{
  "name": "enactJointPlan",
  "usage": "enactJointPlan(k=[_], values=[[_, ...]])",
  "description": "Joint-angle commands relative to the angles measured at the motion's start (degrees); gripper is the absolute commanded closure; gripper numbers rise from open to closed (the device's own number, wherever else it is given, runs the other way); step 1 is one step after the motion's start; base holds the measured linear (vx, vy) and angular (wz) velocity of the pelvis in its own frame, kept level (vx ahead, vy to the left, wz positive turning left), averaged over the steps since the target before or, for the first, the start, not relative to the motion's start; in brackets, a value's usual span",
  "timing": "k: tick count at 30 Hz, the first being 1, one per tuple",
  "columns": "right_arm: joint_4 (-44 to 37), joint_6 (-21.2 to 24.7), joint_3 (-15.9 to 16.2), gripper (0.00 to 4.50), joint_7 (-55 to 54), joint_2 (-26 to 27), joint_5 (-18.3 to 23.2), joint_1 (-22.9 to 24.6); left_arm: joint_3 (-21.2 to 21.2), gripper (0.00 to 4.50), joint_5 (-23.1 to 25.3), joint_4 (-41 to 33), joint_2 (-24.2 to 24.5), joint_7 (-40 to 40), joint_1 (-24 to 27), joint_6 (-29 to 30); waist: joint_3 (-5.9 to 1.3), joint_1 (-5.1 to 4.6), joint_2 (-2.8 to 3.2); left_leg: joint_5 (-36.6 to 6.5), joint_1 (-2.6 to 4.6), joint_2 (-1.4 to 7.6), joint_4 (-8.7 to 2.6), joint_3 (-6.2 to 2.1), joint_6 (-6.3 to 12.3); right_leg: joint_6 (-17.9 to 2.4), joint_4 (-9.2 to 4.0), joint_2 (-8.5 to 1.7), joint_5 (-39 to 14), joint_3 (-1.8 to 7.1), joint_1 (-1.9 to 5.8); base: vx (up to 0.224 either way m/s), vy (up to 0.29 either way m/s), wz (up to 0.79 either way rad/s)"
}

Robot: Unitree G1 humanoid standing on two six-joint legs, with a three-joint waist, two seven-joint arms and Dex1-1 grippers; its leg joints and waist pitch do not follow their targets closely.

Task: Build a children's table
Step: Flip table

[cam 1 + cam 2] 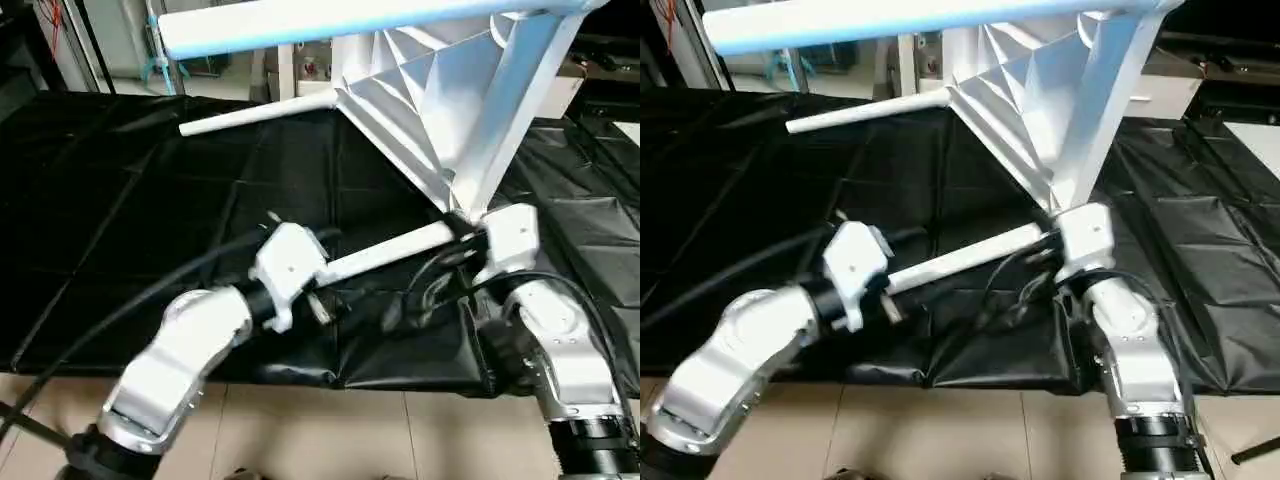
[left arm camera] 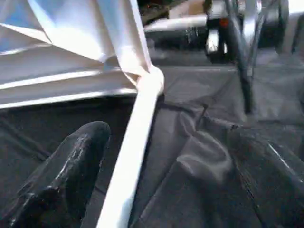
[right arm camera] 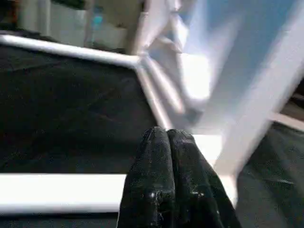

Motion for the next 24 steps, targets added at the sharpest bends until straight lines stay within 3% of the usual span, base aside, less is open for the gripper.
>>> enactJointPlan(k=[1,3,5,7,8,12,15,18,23,24], values=[[0.39,-2.47,-5.82,4.50,-7.13,-0.08,-1.00,-1.61,-3.25,0.02,4.08,5.22,0.71,0.19,-0.38,-1.06,-3.17,-0.05,0.47,-17.90,1.56,4.43,-5.89,-2.42,-3.02,-9.93,-4.51,-2.80,-14.63,2.32,1.34,0.000,0.000,0.00],[-0.53,-3.86,-7.63,4.50,-8.94,-0.06,-0.54,-2.24,-4.17,0.02,5.93,8.41,0.43,1.18,-1.17,-2.47,-3.38,0.05,0.30,-18.61,1.79,4.27,-5.76,-2.35,-3.15,-9.22,-4.40,-2.88,-15.77,2.42,1.35,0.000,0.000,0.00],[-0.84,-4.19,-7.85,4.50,-9.10,-0.08,-0.45,-2.36,-4.35,0.02,6.41,9.14,0.35,1.48,-1.45,-2.94,-3.45,0.06,0.52,-18.19,1.56,4.33,-5.84,-2.56,-3.15,-8.93,-4.33,-3.00,-15.57,2.36,1.57,0.000,0.000,0.00],[-1.07,-4.57,-8.17,4.50,-9.46,-0.08,-0.42,-2.58,-4.39,0.02,6.59,9.91,0.12,1.66,-1.68,-3.24,-3.45,-0.06,0.46,-17.65,1.34,4.44,-5.83,-2.60,-2.65,-9.49,-4.22,-3.11,-14.07,2.33,1.71,0.000,0.000,0.00],[-1.31,-4.95,-8.50,4.50,-9.81,-0.07,-0.39,-2.80,-4.43,0.02,6.77,10.68,-0.10,1.83,-1.91,-3.54,-3.41,-0.12,0.75,-17.67,1.32,4.40,-5.83,-2.60,-2.59,-9.62,-4.26,-3.10,-14.11,2.34,1.68,0.000,0.000,0.00],[0.59,-5.75,-9.59,4.50,-11.26,-1.34,-0.60,-6.18,-4.98,0.02,8.53,16.02,-1.41,2.18,-4.12,-5.52,-3.52,-0.29,0.50,-17.17,1.43,4.25,-5.64,-2.39,-2.20,-9.75,-4.31,-2.97,-14.24,2.33,1.62,0.000,0.000,0.00],[4.54,-5.06,-8.66,4.32,-7.08,-2.07,1.94,-9.17,-4.86,0.01,8.67,17.17,-1.88,2.22,-4.83,-6.01,-3.65,-0.52,0.92,-17.22,1.51,4.23,-5.48,-2.43,-1.46,-10.88,-4.16,-3.02,-13.07,2.19,1.76,0.000,0.000,0.00],[11.12,-5.08,-7.94,4.05,-1.72,-3.17,3.89,-14.13,-4.64,0.00,8.84,17.68,-2.14,1.77,-5.16,-6.63,-3.68,-0.55,0.72,-17.29,1.34,4.30,-5.31,-2.40,-0.71,-12.13,-4.15,-3.25,-13.01,2.19,1.98,0.000,0.000,0.00],[19.11,-5.64,-7.51,3.61,1.96,-5.17,3.84,-20.02,-4.53,0.00,8.81,17.00,-1.97,1.03,-5.00,-6.72,-3.96,-0.03,0.75,-11.27,1.32,4.38,-4.77,-2.03,1.35,-15.01,-3.50,-3.10,-7.08,2.05,2.17,0.000,0.000,0.00],[19.42,-5.64,-7.51,3.58,2.10,-5.25,3.87,-20.26,-4.53,0.00,8.81,16.95,-1.96,1.00,-4.99,-6.71,-3.98,0.04,0.06,-10.83,1.34,4.42,-4.71,-1.87,1.74,-15.06,-3.55,-3.08,-6.83,2.04,2.18,0.000,0.000,0.00]])
